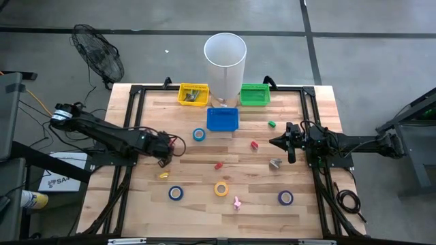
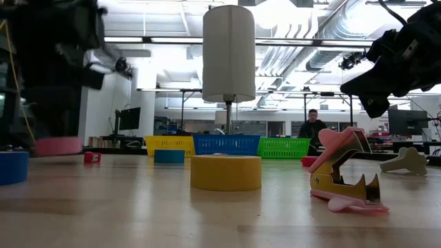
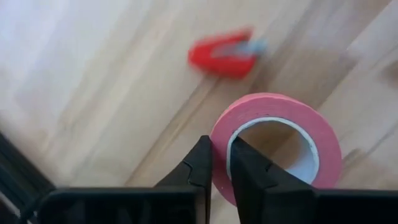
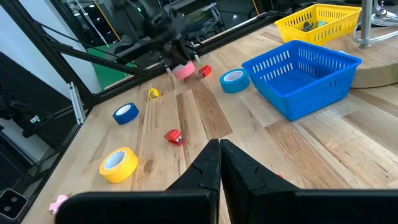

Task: Pick and place Stapler, Stapler remover, tape
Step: Put the pink tape into the blue basket

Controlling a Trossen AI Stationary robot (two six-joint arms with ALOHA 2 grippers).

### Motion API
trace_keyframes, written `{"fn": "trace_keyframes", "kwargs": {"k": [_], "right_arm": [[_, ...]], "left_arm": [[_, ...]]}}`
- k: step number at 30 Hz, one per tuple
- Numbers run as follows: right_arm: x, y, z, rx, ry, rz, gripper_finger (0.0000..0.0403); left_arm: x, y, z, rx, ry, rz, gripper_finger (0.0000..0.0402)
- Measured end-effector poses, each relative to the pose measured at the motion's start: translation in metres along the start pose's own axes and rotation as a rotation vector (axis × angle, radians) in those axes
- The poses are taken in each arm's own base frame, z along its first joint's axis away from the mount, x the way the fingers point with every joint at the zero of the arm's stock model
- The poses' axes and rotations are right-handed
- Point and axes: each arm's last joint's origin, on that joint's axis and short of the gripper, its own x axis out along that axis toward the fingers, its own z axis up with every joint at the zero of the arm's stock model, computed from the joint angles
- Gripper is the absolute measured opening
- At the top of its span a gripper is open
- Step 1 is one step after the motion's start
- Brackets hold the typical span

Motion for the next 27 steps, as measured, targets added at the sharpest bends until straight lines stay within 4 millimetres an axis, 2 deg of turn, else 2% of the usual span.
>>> {"fn": "trace_keyframes", "kwargs": {"k": [3,9,14,18,27], "right_arm": [[0.000,0.000,0.000,0.000,0.000,0.000,0.0000],[0.000,0.000,0.000,0.000,0.000,0.000,0.0000],[0.000,0.000,0.000,0.000,0.000,0.000,0.0000],[0.000,0.000,0.000,0.000,0.000,0.000,0.0000],[0.000,0.000,0.000,0.000,0.000,0.000,0.0000]], "left_arm": [[-0.013,-0.006,0.015,0.001,-0.112,-0.003,0.0044],[-0.038,-0.022,0.048,0.029,-0.461,-0.021,0.0026],[-0.046,-0.031,0.074,0.075,-0.691,-0.038,0.0032],[-0.040,-0.030,0.097,0.073,-0.765,-0.028,0.0033],[-0.002,-0.017,0.143,0.033,-0.828,-0.006,0.0033]]}}
